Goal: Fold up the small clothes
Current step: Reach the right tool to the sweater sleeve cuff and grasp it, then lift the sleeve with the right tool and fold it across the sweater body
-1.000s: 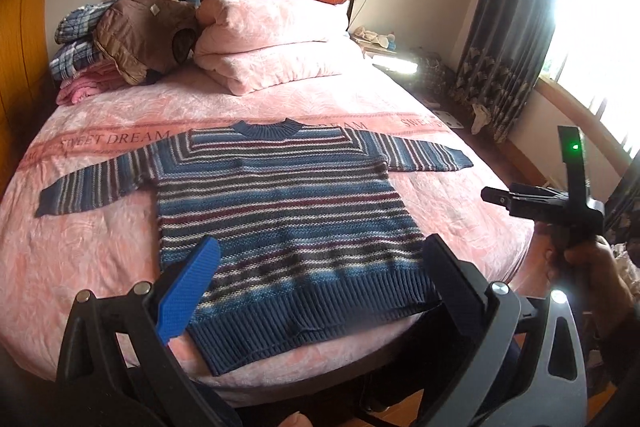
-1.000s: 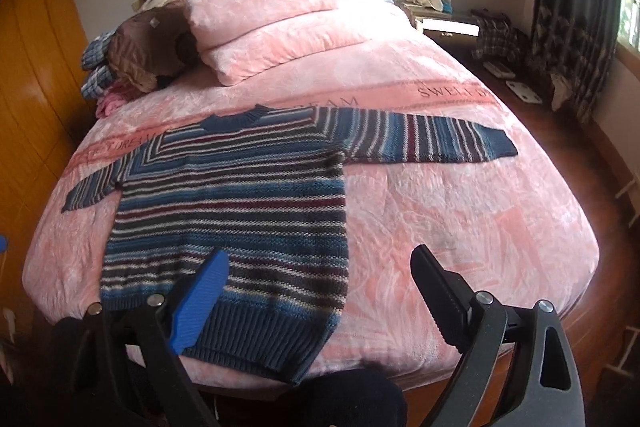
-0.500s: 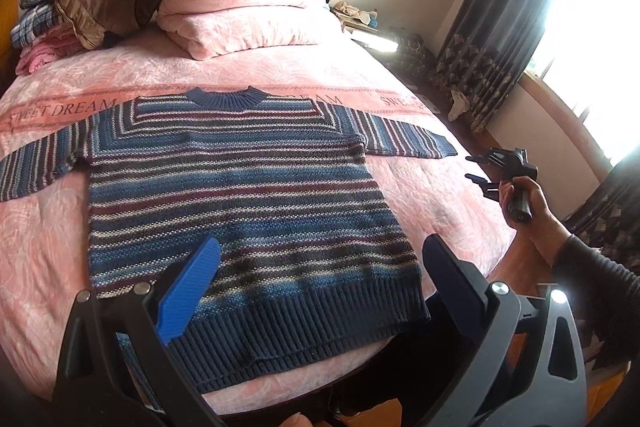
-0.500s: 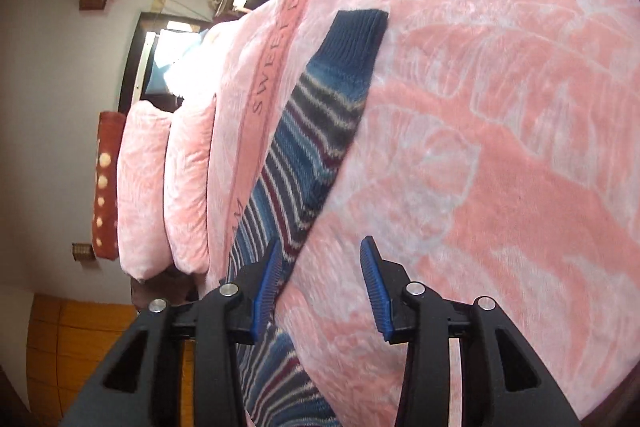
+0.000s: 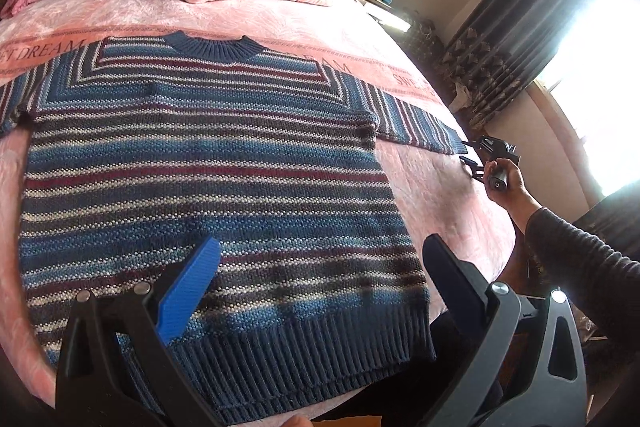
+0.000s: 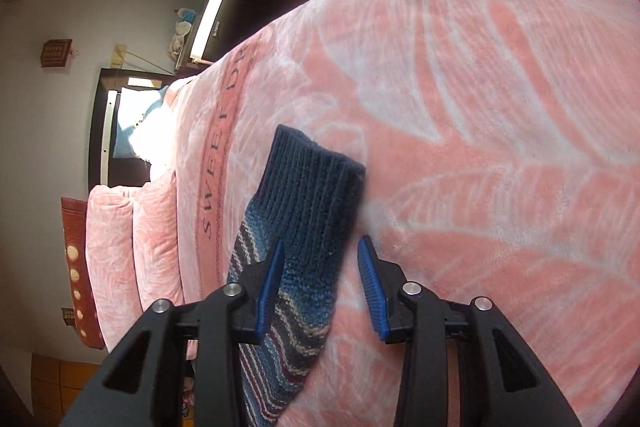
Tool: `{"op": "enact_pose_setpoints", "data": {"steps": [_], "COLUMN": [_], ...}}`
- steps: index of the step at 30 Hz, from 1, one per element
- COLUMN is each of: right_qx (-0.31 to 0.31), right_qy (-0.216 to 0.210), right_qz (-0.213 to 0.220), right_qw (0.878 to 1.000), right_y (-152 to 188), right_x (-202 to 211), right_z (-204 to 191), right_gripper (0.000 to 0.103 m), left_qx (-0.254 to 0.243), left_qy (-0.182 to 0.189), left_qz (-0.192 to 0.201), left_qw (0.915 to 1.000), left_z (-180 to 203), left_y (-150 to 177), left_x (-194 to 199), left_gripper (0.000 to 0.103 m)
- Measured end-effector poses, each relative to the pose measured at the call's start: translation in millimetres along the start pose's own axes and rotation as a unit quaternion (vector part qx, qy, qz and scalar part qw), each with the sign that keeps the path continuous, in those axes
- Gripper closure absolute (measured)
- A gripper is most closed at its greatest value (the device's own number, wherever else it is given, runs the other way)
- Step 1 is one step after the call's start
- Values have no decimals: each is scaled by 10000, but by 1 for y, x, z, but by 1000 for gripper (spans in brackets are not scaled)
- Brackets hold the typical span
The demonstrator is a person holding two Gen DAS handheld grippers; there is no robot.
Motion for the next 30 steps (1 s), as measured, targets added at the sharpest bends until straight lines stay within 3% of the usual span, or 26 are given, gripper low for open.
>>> {"op": "enact_pose_setpoints", "data": {"steps": [6, 10, 14, 19, 24, 30], "right_qx": [155, 424, 921, 1866, 2661, 3405], "right_qy": [3, 137, -65, -312, -484, -636], "right_qz": [26, 93, 298, 481, 553, 456], "right_qw": [9999, 9990, 9953, 9808, 9612, 9370], "right_y": [-8, -9, 5, 48, 113, 198], "right_x": [-11, -8, 14, 50, 72, 76], "right_z": [-3, -12, -54, -138, -214, -272], "right_gripper": [69, 91, 93, 94, 94, 94], "left_qx": [407, 803, 1004, 1052, 1362, 1577], "left_qy": [238, 463, 726, 932, 1063, 929], "left_qz": [-93, -214, -151, 123, 317, 798], "left_qw": [9988, 9955, 9922, 9900, 9844, 9799], "left_z": [-19, -33, -41, -43, -51, -68], "left_y": [2, 1, 1, -3, -1, 0], "left_x": [-10, -13, -2, 22, 44, 67], "left_gripper": [2, 3, 3, 3, 2, 2]}}
Point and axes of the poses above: each gripper's, at about its wrist camera, not at the fingertips, and x roughly against the way its jaws point, z to its right, y to its underside, the point moved 3 cm from there along -x, roughly the way its jaws point, and after that the axes turned 2 degrees about y, right-handed, at the moved point
